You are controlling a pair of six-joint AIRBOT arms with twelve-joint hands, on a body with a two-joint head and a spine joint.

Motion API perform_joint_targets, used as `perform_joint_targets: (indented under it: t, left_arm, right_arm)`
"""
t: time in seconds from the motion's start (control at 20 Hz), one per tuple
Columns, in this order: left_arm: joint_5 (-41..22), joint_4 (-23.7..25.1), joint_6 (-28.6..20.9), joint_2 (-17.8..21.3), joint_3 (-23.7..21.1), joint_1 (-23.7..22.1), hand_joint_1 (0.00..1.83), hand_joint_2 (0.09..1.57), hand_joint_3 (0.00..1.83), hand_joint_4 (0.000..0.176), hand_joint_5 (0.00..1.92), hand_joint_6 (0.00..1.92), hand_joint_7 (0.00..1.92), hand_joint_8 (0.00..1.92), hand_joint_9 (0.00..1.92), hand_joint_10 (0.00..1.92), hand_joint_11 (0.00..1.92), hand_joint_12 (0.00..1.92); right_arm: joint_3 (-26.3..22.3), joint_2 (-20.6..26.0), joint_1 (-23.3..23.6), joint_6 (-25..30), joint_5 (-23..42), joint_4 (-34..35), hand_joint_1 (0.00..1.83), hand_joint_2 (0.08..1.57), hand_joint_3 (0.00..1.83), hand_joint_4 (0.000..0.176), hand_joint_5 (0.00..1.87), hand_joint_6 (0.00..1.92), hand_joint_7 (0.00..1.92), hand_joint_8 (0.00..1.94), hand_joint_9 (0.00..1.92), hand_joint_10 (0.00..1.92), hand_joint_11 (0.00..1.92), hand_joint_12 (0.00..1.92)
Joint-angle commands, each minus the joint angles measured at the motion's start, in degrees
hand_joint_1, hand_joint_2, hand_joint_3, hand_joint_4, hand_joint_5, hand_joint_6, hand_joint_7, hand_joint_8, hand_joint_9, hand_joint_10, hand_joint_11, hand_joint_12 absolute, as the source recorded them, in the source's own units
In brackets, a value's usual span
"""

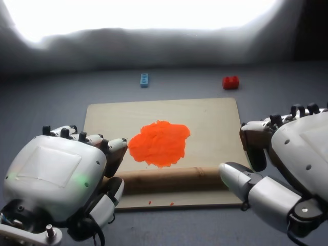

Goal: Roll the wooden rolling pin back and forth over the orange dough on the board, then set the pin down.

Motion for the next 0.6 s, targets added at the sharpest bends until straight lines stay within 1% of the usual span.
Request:
perform_joint_targets:
  t: [0.0, 0.05, 0.1, 0.3, 0.45, 0.55]
  left_arm:
    - [-4.90, 3.89, 0.32, -0.05, 0.20, -0.07, 0.00, 1.21, 0.35, 0.000, 0.00, 0.00, 0.00, 0.00, 0.00, 0.00, 0.00, 0.00]
    - [-4.72, 3.89, 0.31, -0.05, 0.24, -0.05, 0.00, 1.39, 0.10, 0.000, 0.00, 0.00, 0.00, 0.00, 0.00, 0.00, 0.00, 0.00]
    - [-4.68, 3.89, 0.22, -0.02, 0.28, 0.04, 0.00, 1.42, 0.06, 0.000, 0.00, 0.00, 0.00, 0.00, 0.00, 0.00, 0.00, 0.00]
    - [-3.92, 3.98, -0.62, 0.67, 0.08, 0.68, 0.00, 1.44, 0.05, 0.000, 0.00, 0.00, 0.00, 0.00, 0.00, 0.00, 0.00, 0.00]
    - [-3.07, 3.57, -0.60, 0.63, 0.16, 0.95, 0.00, 1.44, 0.04, 0.000, 0.00, 0.00, 0.00, 0.00, 0.00, 0.00, 0.00, 0.00]
    - [-2.67, 2.95, -0.71, 0.54, 0.40, 1.36, 0.00, 1.45, 0.04, 0.000, 0.00, 0.00, 0.00, 0.00, 0.00, 0.00, 0.00, 0.00]
  right_arm:
    - [-0.20, 0.08, 0.29, 0.13, -5.24, -5.87, 0.00, 1.35, 0.31, 0.000, 0.09, 0.10, 0.10, 0.07, 0.06, 0.10, 0.00, 0.23]
    - [-0.19, -0.16, 0.18, 0.15, -5.23, -5.87, 0.00, 1.53, 0.07, 0.000, 0.13, 0.01, 0.13, 0.00, 0.11, 0.02, 0.00, 0.28]
    - [-0.19, -0.52, 0.10, 0.21, -5.24, -5.87, 0.00, 1.55, 0.04, 0.000, 0.13, 0.01, 0.13, 0.00, 0.11, 0.01, 0.00, 0.29]
    - [-0.19, -2.45, -0.64, 0.16, -5.75, -5.85, 0.00, 1.57, 0.02, 0.000, 0.13, 0.00, 0.12, 0.00, 0.10, 0.00, 0.00, 0.27]
    - [0.36, -5.23, -1.52, 0.16, -8.99, -5.78, 0.00, 1.56, 0.01, 0.000, 0.14, 0.01, 0.13, 0.01, 0.11, 0.01, 0.00, 0.27]
    - [1.02, -6.28, -2.00, 0.16, -8.98, -5.77, 0.00, 1.54, 0.00, 0.000, 0.14, 0.00, 0.11, 0.00, 0.09, 0.00, 0.00, 0.24]
